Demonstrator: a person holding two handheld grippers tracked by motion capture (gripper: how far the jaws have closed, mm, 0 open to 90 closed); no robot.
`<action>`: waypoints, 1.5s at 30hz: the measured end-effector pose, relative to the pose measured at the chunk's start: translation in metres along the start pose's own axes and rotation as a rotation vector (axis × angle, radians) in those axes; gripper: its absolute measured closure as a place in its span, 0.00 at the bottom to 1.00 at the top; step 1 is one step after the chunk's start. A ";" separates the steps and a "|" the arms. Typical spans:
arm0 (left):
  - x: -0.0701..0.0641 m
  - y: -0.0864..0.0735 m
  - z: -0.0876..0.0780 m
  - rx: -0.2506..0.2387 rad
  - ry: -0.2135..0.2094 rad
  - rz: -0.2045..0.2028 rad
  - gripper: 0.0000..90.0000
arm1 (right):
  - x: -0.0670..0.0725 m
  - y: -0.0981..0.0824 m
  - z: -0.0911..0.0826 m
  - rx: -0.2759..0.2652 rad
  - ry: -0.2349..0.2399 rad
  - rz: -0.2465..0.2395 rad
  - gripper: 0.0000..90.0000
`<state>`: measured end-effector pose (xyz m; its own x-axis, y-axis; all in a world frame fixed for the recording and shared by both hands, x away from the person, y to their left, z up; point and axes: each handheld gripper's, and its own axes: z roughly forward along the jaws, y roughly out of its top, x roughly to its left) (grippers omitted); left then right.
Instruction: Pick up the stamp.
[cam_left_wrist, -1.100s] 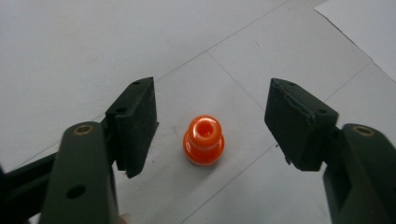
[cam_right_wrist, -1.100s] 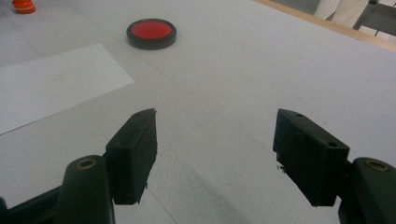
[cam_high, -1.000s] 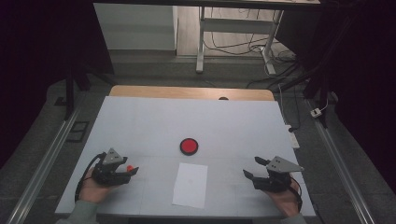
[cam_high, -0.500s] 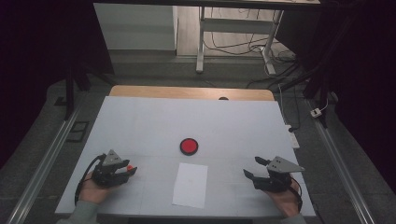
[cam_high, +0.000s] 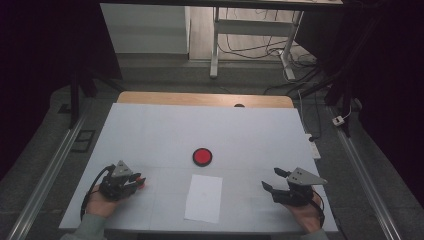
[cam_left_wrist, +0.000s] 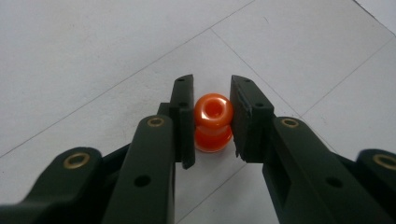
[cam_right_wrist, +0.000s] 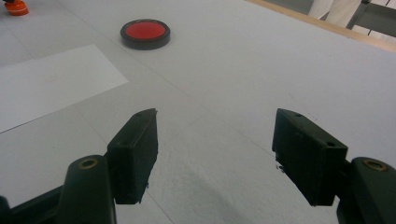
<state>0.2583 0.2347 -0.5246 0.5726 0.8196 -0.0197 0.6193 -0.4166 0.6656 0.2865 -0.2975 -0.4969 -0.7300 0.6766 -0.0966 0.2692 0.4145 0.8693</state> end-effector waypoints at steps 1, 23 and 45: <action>0.000 0.000 0.000 0.000 -0.002 0.000 0.80 | 0.000 0.000 0.000 0.000 0.000 0.000 0.34; 0.002 0.001 -0.004 -0.038 -0.018 -0.020 0.81 | 0.001 -0.001 0.000 -0.001 -0.002 0.001 0.35; -0.002 0.011 -0.020 -0.161 -0.043 -0.025 0.81 | 0.001 -0.003 0.001 -0.002 -0.002 -0.004 0.35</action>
<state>0.2525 0.2363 -0.5022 0.5827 0.8100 -0.0669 0.5414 -0.3254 0.7752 0.2858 -0.2972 -0.5001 -0.7296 0.6763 -0.1013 0.2647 0.4159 0.8700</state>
